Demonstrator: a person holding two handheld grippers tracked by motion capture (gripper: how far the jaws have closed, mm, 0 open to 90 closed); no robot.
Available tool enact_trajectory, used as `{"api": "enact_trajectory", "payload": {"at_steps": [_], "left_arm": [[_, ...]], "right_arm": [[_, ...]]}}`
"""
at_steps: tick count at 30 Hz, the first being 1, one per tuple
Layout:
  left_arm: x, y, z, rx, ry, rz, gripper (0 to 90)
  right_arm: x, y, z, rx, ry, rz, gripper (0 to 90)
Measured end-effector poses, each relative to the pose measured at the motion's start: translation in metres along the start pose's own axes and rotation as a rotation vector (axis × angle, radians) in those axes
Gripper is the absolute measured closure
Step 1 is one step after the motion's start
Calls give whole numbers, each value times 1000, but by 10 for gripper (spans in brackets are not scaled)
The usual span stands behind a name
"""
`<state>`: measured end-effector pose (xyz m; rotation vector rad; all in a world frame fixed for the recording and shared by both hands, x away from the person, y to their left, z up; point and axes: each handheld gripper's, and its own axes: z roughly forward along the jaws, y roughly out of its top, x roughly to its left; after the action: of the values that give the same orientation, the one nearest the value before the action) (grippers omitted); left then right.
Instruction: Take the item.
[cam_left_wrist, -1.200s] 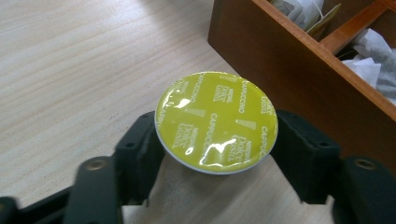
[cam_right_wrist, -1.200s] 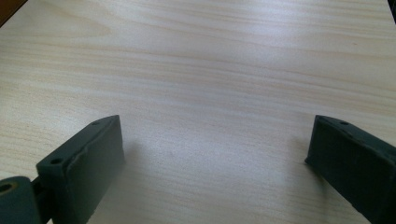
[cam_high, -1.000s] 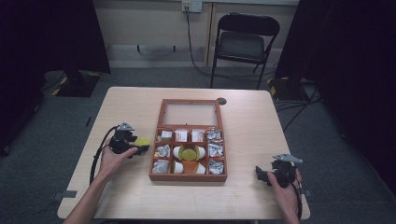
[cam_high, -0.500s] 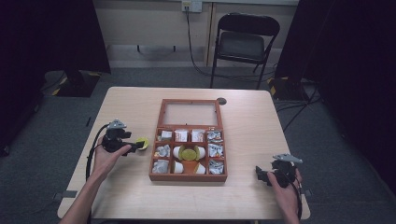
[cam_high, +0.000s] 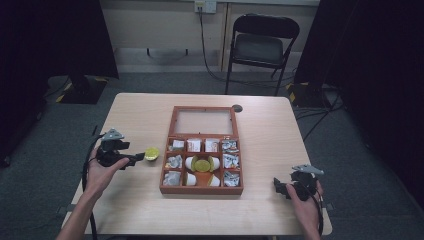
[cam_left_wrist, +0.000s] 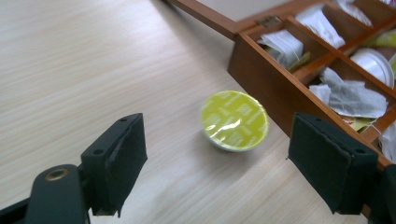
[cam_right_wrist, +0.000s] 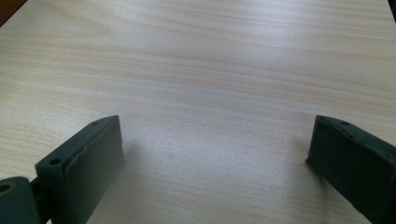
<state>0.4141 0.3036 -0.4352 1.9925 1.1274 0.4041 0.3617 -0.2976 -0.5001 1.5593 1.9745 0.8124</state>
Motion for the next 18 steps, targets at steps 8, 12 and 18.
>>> {"api": "enact_trajectory", "payload": {"at_steps": [8,12,18], "left_arm": [[8,-18,-18,20,78,-14,188],[17,-29,-25,30,98,-53,188],[25,-45,-27,31,111,-85,162]], "right_arm": [[0,0,0,-1,1,-2,26],[0,0,0,-1,0,-1,26],[0,0,0,-1,-1,-2,25]]}}
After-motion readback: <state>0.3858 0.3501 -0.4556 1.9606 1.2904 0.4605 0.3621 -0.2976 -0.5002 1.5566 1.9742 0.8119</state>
